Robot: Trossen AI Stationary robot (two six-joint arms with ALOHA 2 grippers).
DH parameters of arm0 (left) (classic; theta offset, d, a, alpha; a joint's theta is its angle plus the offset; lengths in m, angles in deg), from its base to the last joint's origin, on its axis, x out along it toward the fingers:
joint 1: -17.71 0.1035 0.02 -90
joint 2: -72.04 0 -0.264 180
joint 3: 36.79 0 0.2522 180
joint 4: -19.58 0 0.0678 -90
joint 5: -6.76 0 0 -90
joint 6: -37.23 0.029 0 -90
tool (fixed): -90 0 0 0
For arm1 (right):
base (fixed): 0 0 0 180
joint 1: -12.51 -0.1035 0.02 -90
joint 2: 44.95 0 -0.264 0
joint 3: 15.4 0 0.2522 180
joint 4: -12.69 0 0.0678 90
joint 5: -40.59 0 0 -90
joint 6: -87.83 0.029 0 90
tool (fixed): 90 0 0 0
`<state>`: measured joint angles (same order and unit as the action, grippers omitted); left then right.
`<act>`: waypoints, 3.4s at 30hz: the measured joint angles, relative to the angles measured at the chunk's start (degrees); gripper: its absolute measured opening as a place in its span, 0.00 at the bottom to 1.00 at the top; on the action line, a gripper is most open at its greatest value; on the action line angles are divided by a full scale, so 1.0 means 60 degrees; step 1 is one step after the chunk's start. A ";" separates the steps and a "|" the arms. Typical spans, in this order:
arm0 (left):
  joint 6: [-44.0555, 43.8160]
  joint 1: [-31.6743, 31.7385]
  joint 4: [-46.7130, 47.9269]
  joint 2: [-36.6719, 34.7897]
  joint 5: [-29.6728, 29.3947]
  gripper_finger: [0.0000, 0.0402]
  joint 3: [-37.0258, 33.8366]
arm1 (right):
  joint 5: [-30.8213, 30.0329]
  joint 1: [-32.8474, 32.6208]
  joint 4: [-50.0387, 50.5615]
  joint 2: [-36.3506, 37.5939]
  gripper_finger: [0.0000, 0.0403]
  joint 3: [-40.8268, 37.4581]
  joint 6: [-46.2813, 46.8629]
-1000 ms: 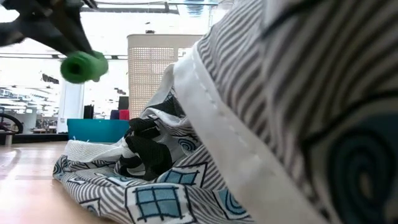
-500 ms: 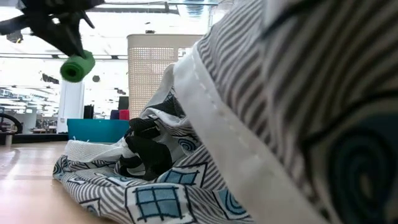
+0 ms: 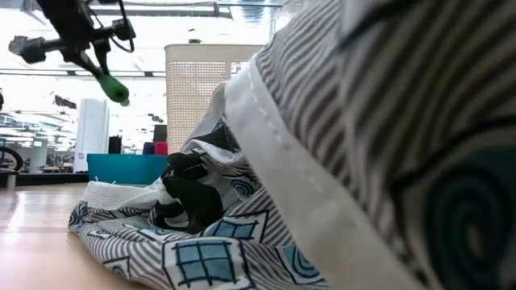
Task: Pick & place medical supplies in basket/bin
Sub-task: Put the green bandage into the blue bin
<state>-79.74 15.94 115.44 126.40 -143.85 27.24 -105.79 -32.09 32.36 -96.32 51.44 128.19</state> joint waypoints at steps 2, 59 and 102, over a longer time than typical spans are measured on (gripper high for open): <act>0.0031 0.0678 -0.0668 -0.0408 -0.0293 0.08 -0.0422 | -0.0004 0.0000 0.0004 0.0000 0.65 0.0000 -0.0062; 1.7506 0.8883 -1.7249 -0.0581 0.2835 0.09 -0.6242 | -0.0693 0.0413 0.0115 -0.0025 0.65 -0.0004 0.0529; 1.5940 0.7437 -2.0380 0.4248 0.1140 0.09 -0.6277 | -0.0611 0.0565 0.0229 -0.0025 0.65 -0.0004 0.0478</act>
<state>15.90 60.56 -6.84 151.89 -137.02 -10.43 -109.46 -28.71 33.74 -96.47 51.42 131.07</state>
